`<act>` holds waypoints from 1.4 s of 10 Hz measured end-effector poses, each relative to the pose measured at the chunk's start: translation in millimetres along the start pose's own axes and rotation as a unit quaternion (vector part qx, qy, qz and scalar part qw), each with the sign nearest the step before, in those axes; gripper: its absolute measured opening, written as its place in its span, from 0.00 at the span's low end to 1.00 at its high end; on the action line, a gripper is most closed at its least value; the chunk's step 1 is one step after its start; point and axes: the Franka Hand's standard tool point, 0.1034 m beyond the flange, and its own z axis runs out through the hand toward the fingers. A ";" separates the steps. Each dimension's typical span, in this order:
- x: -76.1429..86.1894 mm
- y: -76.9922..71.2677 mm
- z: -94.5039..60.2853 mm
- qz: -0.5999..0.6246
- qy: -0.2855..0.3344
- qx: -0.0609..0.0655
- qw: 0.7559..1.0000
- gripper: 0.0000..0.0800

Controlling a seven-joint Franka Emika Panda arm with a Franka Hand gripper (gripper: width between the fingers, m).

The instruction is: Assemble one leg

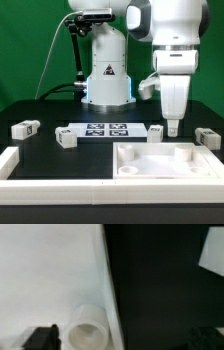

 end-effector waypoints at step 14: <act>51.8 -57.5 9.1 0.631 0.002 0.047 0.774 0.81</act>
Offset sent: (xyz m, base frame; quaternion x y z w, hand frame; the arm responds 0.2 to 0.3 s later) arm -0.0072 -0.0116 -0.0095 0.0035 0.0014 0.2740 0.9617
